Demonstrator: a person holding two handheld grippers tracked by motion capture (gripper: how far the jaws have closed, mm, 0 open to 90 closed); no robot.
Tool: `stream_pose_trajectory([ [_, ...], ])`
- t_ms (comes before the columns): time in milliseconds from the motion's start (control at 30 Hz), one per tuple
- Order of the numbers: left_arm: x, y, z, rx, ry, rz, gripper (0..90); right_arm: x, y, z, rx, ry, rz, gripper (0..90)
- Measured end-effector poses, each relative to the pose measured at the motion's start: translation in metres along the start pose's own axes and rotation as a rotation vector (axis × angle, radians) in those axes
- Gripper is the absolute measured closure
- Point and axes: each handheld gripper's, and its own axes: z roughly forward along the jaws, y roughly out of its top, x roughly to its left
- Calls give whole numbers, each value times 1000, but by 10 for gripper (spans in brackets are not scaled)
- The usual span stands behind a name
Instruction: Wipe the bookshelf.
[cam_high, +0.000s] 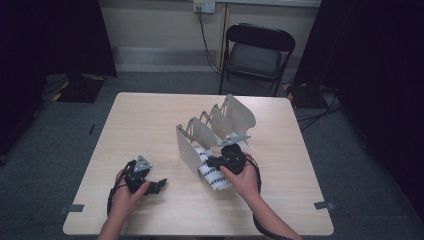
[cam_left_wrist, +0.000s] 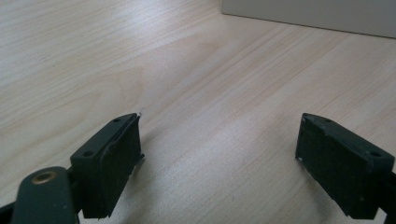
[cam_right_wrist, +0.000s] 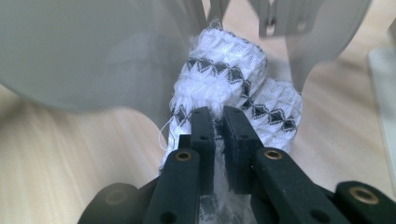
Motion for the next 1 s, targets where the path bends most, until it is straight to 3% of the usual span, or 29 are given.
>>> stream_pose_trajectory([
  [333,0,0,0,1,1,-1,140,17,54,-38,-86,11,-33,837],
  [567,0,0,0,-3,-2,-6,140,36,84,-48,-113,22,-77,836],
  [733,0,0,0,0,1,-1,140,38,80,-42,-104,30,-74,836],
  [1000,0,0,0,1,1,-1,140,29,53,-26,-70,46,-43,836],
])
